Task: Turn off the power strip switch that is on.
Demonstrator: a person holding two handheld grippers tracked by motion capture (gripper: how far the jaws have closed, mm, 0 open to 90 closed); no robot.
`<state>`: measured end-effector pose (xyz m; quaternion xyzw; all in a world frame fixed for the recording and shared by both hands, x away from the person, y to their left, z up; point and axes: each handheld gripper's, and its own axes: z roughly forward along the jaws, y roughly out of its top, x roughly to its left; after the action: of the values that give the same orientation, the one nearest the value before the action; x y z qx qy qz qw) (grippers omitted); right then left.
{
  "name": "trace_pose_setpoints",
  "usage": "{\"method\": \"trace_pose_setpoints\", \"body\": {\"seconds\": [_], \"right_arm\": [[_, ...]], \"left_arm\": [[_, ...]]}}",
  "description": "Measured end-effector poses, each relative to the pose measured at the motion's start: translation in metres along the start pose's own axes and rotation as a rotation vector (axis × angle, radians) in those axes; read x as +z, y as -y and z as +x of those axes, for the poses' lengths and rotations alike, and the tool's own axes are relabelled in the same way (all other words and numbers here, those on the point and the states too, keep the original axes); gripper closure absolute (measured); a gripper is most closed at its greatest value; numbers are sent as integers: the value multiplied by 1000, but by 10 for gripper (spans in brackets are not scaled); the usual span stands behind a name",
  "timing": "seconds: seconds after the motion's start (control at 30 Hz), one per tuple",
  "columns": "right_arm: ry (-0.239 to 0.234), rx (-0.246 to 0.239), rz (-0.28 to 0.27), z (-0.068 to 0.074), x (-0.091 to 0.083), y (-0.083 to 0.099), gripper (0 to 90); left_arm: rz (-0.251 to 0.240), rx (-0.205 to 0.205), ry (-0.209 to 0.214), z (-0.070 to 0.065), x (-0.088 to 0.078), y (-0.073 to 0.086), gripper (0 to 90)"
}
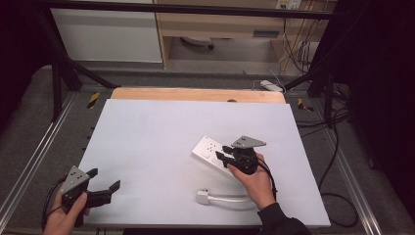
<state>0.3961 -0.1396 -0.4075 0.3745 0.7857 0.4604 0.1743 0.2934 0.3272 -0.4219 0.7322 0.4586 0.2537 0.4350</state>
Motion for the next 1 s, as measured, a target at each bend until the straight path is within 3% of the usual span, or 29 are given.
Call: {"method": "trace_pose_setpoints", "body": {"seconds": [0.27, 1.0], "right_arm": [[-26, -12, -6, 2, 2, 1, 746], [-41, -15, -4, 6, 12, 7, 896]], "left_arm": [[0, 1, 1, 0, 0, 0, 68], [5, 4, 6, 0, 1, 0, 68]]}}
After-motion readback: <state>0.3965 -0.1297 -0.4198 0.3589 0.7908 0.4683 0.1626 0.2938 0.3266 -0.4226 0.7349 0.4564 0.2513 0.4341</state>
